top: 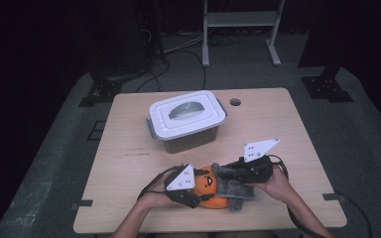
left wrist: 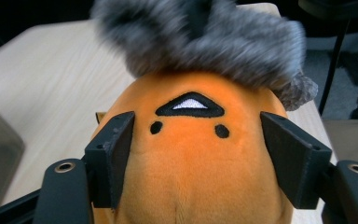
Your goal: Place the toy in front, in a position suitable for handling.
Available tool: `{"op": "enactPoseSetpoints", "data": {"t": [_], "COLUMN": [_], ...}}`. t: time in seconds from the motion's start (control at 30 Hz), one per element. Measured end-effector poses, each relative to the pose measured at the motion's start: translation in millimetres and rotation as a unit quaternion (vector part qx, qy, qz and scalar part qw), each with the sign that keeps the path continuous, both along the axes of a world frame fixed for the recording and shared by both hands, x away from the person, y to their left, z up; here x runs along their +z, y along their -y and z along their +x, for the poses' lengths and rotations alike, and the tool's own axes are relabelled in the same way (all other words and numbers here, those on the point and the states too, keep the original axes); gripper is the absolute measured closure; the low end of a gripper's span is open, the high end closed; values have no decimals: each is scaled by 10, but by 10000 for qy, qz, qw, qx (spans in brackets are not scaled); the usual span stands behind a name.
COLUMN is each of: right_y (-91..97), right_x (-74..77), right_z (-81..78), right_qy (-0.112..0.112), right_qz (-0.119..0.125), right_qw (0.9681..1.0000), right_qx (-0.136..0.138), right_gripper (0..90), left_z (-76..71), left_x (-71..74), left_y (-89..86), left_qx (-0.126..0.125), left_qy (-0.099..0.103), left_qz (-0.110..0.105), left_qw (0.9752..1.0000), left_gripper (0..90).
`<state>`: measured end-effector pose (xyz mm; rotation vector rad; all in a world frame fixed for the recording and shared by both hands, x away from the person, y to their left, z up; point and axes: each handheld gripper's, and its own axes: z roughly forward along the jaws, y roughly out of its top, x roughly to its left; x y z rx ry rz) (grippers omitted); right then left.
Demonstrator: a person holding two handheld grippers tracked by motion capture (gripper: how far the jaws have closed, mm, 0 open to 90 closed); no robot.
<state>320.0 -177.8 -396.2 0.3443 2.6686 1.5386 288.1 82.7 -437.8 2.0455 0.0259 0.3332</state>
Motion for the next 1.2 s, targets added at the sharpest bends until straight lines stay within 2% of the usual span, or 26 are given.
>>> {"op": "enactPoseSetpoints", "data": {"t": [0.03, 0.1, 0.27, 0.4, 0.5, 0.63, 0.8, 0.93, 1.0, 1.1, 1.2], "right_y": [3, 63, 266, 455, 676, 1018, 1471, 1726, 1794, 1823, 1759], "right_x": [-26, -82, -193, -215, -202, -155, -15, 147, 179, 128, -33], "right_z": [19, 40, 21, -10, -34, -71, -148, -213, -218, -184, -89], "right_qy": [-18, -140, -280, -270, -257, -213, -116, -10, 22, -44, -173], "right_qz": [-32, -1, -122, -348, -291, -270, -166, -332, -521, -712, -752], "right_qw": [10000, 9999, 9992, 9979, 9965, 9926, 9853, 9796, 9764, 9734, 9732], "right_qx": [-12, -58, -241, -465, -742, -1161, -1699, -1981, -2098, -2177, -2168], "right_gripper": [767, 768, 768, 767, 766, 766, 766, 764, 763, 760, 749], "left_z": [-4, 15, 47, 68, 76, 69, 70, 66, 66, 64, 62], "left_x": [-19, -45, -69, -89, -92, -75, -70, -65, -61, -47, -28], "left_y": [1, -15, -66, -97, -101, -86, -74, -67, -65, -67, -72], "left_qx": [-36, -56, -33, 41, 49, 48, 35, 19, 17, -17, -55], "left_qy": [34, -65, -207, -329, -367, -345, -387, -395, -403, -401, -443], "left_qz": [-58, -116, -105, -177, -177, -139, -162, -173, -181, -141, -137], "left_qw": [10000, 9999, 9997, 9993, 9992, 9993, 9991, 9991, 9990, 9991, 9989], "left_gripper": [308, 313, 310, 305, 294, 269, 238, 219, 212, 195, 179]}}
